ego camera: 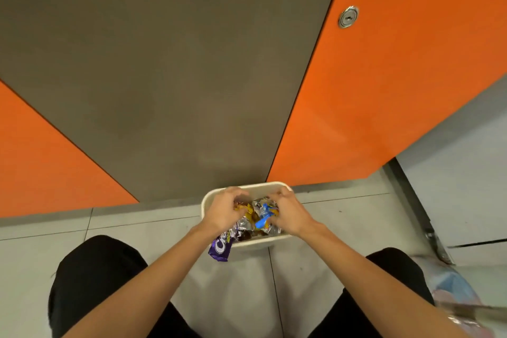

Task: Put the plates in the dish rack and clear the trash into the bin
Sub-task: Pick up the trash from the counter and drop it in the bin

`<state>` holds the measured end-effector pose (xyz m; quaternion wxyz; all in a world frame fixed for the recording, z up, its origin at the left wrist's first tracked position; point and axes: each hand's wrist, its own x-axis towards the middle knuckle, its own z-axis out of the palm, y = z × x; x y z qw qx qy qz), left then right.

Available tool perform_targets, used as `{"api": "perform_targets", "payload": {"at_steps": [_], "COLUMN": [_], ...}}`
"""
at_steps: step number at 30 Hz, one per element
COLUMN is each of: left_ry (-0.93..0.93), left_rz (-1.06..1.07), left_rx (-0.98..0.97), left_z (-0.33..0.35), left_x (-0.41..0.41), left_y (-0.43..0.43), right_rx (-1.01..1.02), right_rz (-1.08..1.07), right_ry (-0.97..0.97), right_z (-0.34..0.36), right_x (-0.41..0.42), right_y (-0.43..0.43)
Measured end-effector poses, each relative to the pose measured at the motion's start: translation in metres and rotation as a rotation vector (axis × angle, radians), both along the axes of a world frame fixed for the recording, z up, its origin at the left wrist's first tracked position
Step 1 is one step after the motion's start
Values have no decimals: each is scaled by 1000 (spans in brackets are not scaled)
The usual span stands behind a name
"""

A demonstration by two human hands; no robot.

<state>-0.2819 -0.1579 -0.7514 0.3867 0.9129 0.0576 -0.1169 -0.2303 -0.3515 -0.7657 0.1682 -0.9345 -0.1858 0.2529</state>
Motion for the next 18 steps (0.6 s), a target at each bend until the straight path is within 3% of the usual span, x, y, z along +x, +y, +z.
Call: {"api": "perform_targets", "payload": {"at_steps": [3,7,11,18], "left_ry": [-67,114,221,407], "left_rz": [-134,-202,-312,-202], "left_rx": [211,356,328,174], "left_z": [0,-4,-23,-42], "left_x": [-10,-29,-29,0], "left_y": [14,29,26,-2], "right_rx": [-15,-56,-74,48], "right_rz": [46,66,49,-72], "right_ry": [58,159,303,382], "right_z": [-8,-21,-32,-37], "right_x": [-2,-7,0,16], "right_y": [1,11,30,32]}}
